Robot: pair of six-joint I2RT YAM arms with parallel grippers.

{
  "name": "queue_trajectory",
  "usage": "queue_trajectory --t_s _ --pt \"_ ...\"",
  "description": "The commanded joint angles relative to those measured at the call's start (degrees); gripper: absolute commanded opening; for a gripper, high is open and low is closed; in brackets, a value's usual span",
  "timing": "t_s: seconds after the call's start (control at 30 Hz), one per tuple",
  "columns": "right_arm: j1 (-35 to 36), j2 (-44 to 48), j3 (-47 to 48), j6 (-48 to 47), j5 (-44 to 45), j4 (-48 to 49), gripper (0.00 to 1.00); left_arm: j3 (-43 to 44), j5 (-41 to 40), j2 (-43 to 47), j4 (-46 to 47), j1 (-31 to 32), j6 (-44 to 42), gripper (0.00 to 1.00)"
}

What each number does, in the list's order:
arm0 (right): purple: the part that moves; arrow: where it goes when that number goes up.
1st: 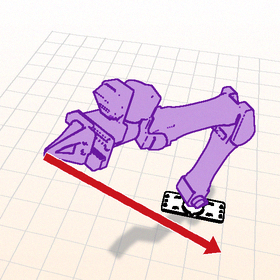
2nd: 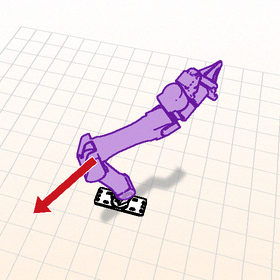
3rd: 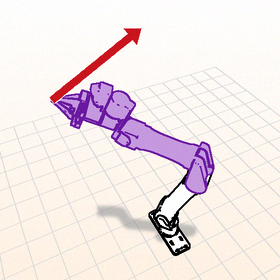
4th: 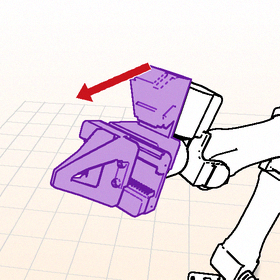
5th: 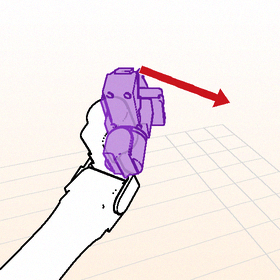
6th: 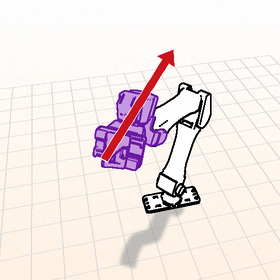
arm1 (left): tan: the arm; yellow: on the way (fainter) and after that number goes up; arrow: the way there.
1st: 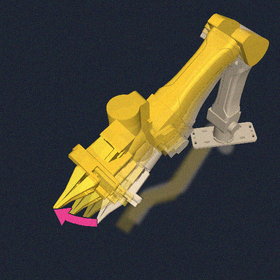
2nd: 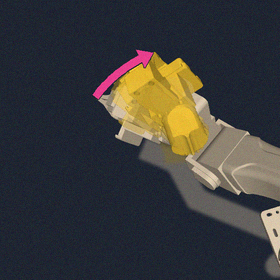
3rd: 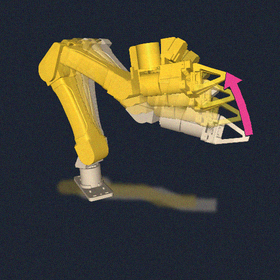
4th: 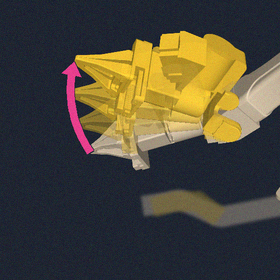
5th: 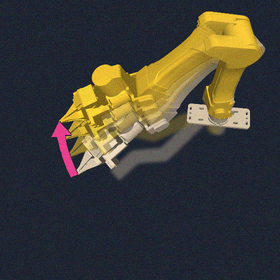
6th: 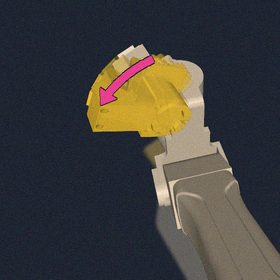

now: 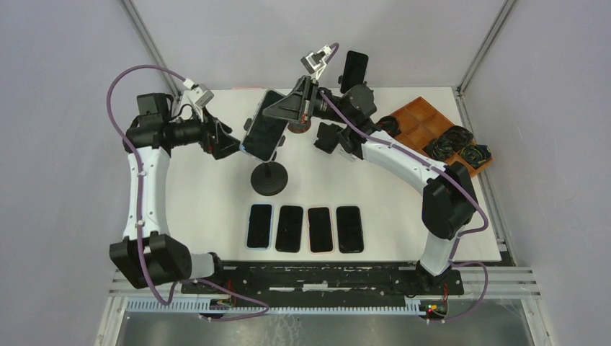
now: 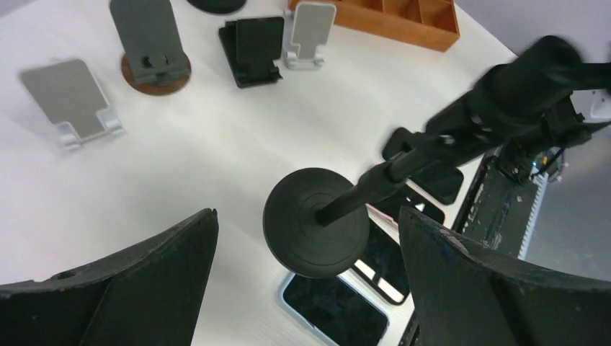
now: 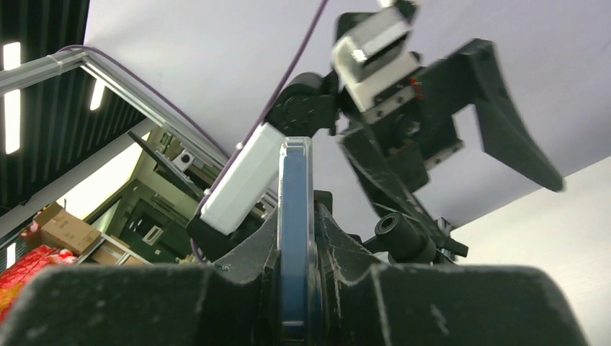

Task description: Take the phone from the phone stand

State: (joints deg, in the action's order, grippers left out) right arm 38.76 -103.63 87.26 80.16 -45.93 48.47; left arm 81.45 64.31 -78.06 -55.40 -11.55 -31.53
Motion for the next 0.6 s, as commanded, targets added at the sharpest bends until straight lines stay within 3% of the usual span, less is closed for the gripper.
queue_trajectory --t_s 0.0,0.13,0.23,0.3,0.43,0.57 --pt "-0.4 5.2 1.7 0.6 4.9 6.7 0.00 -2.1 2.5 7.3 8.6 0.7 10.5 1.00" --pt "-0.4 5.1 1.9 1.0 5.4 6.8 0.00 -9.9 8.6 11.8 11.1 2.2 10.9 1.00" --pt "-0.2 4.9 1.9 1.3 6.2 6.9 0.00 -18.3 0.7 18.5 26.9 5.5 22.2 1.00" --pt "0.2 4.6 2.2 1.7 6.8 7.3 0.00 -19.7 -3.8 20.3 31.9 8.0 23.9 1.00" --pt "1.0 3.7 1.7 3.8 8.2 9.5 0.00 -16.4 -5.4 17.4 31.7 10.9 25.4 1.00" --pt "1.7 3.3 2.0 5.2 8.7 10.0 0.00 -18.8 -8.4 17.3 31.8 12.8 23.7 0.99"
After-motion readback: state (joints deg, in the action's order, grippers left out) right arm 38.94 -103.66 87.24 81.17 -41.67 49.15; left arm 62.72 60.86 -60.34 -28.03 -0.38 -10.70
